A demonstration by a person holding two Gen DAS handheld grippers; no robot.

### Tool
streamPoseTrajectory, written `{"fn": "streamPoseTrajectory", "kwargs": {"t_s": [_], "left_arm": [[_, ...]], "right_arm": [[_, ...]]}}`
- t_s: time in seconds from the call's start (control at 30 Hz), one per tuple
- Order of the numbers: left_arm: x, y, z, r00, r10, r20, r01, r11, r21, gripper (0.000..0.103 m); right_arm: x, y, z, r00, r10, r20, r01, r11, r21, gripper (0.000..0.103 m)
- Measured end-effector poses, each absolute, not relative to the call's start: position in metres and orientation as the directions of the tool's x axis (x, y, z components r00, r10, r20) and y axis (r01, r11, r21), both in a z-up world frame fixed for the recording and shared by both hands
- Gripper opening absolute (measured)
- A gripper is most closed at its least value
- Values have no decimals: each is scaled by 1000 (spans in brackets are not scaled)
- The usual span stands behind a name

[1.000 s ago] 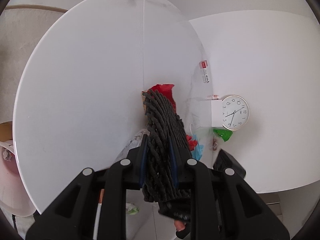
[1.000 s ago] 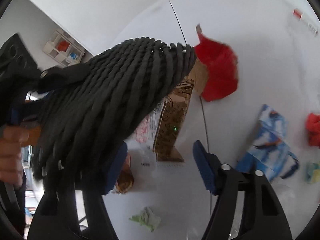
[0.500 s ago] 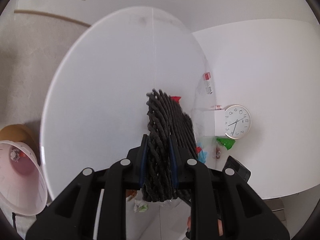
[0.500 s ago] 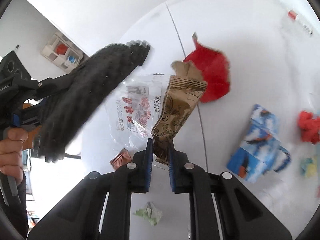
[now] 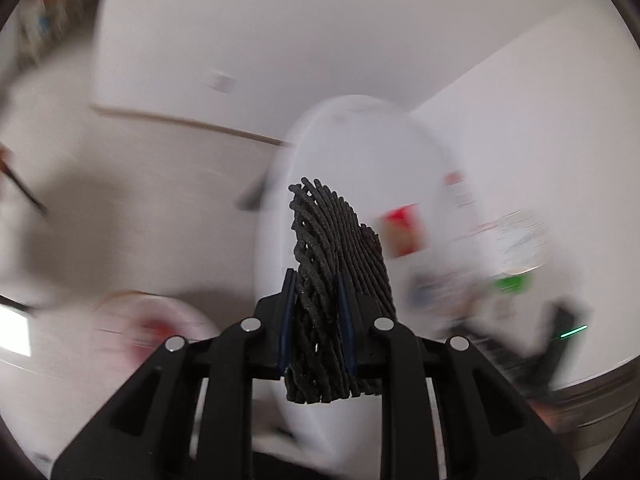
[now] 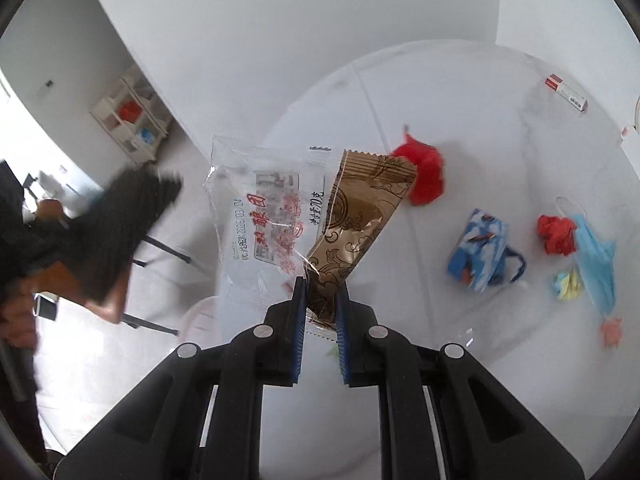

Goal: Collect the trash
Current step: 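Drop the foam net and wrapper into the wastebasket by opening both tools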

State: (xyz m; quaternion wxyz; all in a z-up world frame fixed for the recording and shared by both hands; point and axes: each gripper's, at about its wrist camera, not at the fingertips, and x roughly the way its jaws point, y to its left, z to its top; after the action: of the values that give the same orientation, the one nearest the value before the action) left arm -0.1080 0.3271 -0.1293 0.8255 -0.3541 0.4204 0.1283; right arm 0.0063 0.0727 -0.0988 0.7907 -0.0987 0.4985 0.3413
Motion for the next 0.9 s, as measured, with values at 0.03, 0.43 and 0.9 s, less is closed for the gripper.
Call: {"fn": "streamPoseTrajectory", "kwargs": {"t_s": [0.03,0.43,0.9], "left_arm": [[-117,329,-136,576,-50,-816,-527,740,-418,20],[-147,350,-392,59,-42,-997,-618,783,-69,20],[-184,362,-379,71,-18,-997,-677,733,-61,92]], "right_arm": [[-3,80,-96,270,452,-850,-646,740,188,14],[-93,135,-73,225,502,-835,-723,661,202,15],[-146,189,-122,150,412,-899,-779,609,149,15]]}}
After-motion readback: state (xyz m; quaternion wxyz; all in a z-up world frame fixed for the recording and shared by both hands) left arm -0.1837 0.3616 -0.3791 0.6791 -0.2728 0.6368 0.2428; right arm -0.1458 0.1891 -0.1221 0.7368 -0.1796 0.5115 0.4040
